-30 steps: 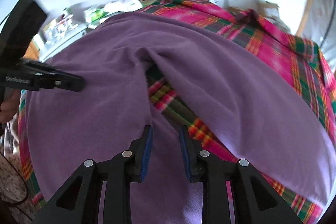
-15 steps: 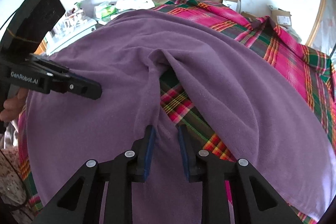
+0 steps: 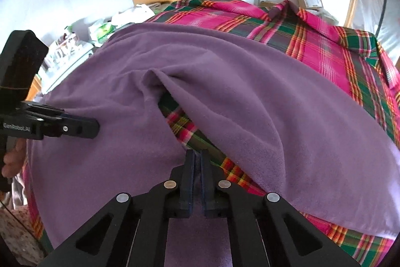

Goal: Fold clothes

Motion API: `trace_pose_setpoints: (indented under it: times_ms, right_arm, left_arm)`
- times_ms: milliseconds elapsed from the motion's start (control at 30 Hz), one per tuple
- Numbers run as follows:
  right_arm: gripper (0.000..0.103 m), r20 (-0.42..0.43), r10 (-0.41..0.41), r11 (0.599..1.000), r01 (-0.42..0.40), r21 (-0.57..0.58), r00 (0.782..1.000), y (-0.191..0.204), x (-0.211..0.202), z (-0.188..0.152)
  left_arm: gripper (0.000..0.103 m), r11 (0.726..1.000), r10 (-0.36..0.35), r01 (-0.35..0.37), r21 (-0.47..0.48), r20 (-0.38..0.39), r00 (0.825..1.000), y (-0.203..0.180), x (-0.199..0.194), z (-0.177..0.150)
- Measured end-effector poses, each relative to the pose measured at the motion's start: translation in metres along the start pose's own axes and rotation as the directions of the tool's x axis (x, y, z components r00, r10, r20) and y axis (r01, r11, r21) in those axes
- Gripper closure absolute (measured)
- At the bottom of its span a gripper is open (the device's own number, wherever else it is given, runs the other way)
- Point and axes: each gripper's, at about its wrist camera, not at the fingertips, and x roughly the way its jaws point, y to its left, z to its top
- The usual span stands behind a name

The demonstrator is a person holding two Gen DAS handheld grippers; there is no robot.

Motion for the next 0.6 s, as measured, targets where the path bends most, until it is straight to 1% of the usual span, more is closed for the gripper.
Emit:
trace_pose_setpoints:
  times_ms: [100, 233, 300, 433, 567, 600]
  right_arm:
    - [0.097, 0.02, -0.005, 1.0, 0.005, 0.01, 1.0, 0.0, -0.007, -0.001]
    - [0.097, 0.044, -0.043, 0.997, 0.04, 0.059, 0.998, -0.01, -0.018, -0.003]
    - [0.097, 0.057, -0.066, 0.995, 0.061, 0.083, 0.996, -0.017, -0.025, -0.004]
    - [0.095, 0.06, -0.065, 0.988, 0.056, 0.141, 0.996, -0.032, -0.03, -0.004]
    - [0.094, 0.052, -0.091, 0.982, 0.081, 0.17, 0.995, -0.036, -0.025, -0.002]
    - [0.091, 0.057, -0.09, 0.982, 0.079, 0.173, 0.994, -0.036, -0.025, -0.001]
  left_arm:
    - [0.091, 1.0, 0.007, -0.007, 0.006, -0.001, 1.0, -0.001, 0.001, 0.001]
    - [0.091, 1.0, 0.027, -0.027, 0.009, -0.002, 1.0, -0.003, -0.001, 0.004]
    - [0.091, 0.999, 0.041, -0.041, 0.007, 0.013, 0.999, -0.002, -0.004, 0.007]
    - [0.091, 0.998, 0.056, -0.055, -0.013, 0.045, 0.997, 0.005, -0.01, 0.014]
    - [0.091, 0.996, 0.086, -0.085, -0.012, 0.054, 0.995, 0.008, -0.013, 0.019]
    - [0.091, 0.996, 0.094, -0.094, -0.012, 0.06, 0.994, 0.008, -0.015, 0.021]
